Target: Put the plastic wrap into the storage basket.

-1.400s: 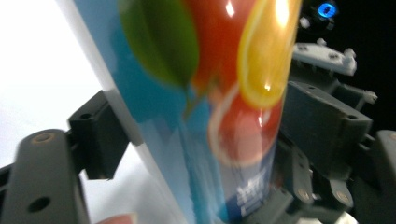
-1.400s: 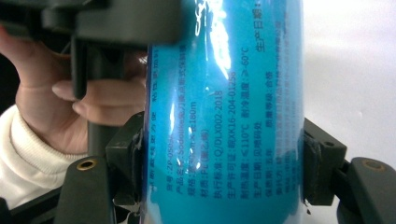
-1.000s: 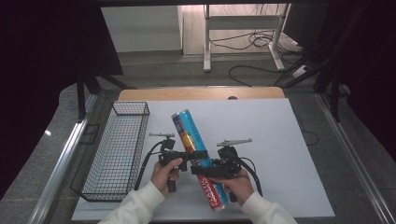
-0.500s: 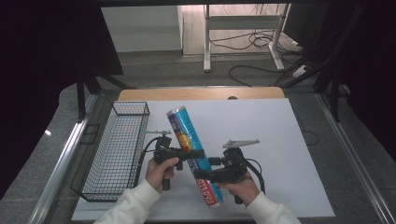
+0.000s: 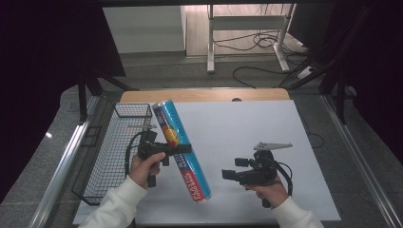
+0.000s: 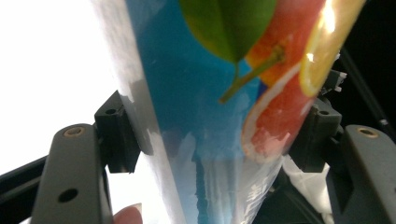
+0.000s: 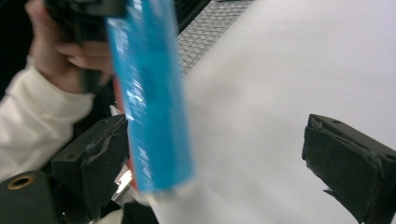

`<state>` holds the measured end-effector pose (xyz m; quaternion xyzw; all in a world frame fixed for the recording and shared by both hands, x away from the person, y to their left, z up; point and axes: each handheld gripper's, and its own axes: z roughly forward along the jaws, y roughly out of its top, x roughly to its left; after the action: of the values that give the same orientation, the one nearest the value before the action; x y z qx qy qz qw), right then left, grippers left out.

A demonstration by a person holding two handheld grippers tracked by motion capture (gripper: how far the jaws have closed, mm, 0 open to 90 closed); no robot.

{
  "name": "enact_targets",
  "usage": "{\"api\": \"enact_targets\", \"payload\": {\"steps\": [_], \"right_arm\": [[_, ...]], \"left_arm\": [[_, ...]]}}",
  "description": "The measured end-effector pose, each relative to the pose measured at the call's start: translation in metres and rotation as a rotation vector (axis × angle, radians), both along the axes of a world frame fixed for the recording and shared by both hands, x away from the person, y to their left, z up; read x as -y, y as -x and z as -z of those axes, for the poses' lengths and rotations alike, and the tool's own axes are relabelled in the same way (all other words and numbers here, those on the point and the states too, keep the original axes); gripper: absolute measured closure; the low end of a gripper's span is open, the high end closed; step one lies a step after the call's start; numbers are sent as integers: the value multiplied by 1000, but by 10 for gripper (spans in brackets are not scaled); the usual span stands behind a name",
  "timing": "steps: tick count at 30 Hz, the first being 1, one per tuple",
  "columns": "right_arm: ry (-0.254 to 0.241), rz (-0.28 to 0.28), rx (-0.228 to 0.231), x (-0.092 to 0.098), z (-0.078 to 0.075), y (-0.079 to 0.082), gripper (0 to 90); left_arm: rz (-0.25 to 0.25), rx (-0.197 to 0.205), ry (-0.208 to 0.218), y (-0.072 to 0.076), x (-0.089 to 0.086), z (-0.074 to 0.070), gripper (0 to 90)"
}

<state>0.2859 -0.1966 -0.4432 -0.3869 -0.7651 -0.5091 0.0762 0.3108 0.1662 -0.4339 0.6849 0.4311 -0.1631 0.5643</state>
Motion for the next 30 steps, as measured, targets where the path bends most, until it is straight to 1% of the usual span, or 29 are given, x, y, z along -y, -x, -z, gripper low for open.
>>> {"api": "enact_targets", "payload": {"steps": [2, 3, 8, 11, 16, 17, 18, 20, 23, 29, 30], "right_arm": [[0, 14, -6, 6, 2, -1, 83], [4, 19, -5, 8, 3, -2, 85], [19, 45, -25, 19, 7, -5, 88], [29, 56, -27, 24, 9, -6, 91], [43, 70, -32, 28, 11, -7, 95], [44, 71, -35, 28, 11, -7, 95], [46, 74, -39, 29, 11, -7, 96], [50, 76, -34, 29, 12, -8, 96], [53, 81, -39, 30, 13, -8, 97], [60, 101, -46, 33, 14, -10, 98], [59, 106, -49, 33, 14, -10, 98]], "left_arm": [[-6, -3, -25, 1, -7, -6, 318], [-13, -12, -27, 2, -11, -8, 318], [-39, -2, -71, 3, -26, -23, 319], [-43, 4, -103, 3, -32, -33, 319], [-51, 1, -157, 2, -42, -50, 318], [-51, 1, -157, 2, -42, -50, 318], [-58, -3, -175, 0, -47, -55, 318], [-68, -4, -198, 0, -52, -60, 319], [-84, -3, -228, -1, -59, -65, 318], [-95, -20, -252, 1, -74, -68, 319], [-95, -20, -252, 1, -74, -68, 319]]}}
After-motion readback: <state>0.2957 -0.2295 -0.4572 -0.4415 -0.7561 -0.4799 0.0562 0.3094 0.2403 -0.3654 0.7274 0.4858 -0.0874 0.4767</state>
